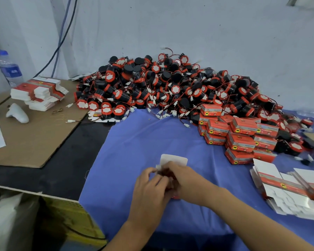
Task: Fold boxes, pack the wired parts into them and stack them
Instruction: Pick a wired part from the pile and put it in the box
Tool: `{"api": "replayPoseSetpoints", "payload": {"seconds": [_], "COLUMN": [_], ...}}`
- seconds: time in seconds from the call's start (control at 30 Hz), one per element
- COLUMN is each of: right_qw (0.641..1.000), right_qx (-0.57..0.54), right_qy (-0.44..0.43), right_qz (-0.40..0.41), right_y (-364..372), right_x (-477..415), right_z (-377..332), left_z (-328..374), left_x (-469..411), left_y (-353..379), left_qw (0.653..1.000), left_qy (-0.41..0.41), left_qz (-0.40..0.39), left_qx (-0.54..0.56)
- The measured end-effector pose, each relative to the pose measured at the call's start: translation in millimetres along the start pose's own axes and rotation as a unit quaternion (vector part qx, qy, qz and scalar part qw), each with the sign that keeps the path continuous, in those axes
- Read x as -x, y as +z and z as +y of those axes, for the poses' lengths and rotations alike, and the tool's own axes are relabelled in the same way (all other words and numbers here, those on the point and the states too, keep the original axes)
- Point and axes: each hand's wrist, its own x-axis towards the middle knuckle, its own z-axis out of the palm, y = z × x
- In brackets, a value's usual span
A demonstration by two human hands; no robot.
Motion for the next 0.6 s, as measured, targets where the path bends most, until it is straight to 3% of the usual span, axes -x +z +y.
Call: {"api": "replayPoseSetpoints", "payload": {"seconds": [0.13,0.23,0.37,0.6], "right_qw": [0.994,0.982,0.952,0.925], "right_qx": [0.054,0.093,0.238,0.312], "right_qy": [0.018,0.033,0.064,0.123], "right_qz": [0.096,0.163,0.180,0.179], "right_y": [11.6,12.6,10.4,16.9], "right_x": [10.5,16.4,20.5,21.9], "right_z": [5.9,-0.5,-8.5,-13.6], "left_z": [2.1,5.6,7.5,5.2], "left_x": [-6.8,-20.2,-40.5,-61.0], "left_y": [-5.8,-11.8,-20.1,-17.9], "left_qw": [0.997,0.994,0.987,0.985], "left_qy": [-0.064,-0.039,-0.055,-0.048], "left_qz": [-0.047,-0.087,-0.129,-0.152], "left_qx": [0.003,-0.046,-0.078,-0.064]}}
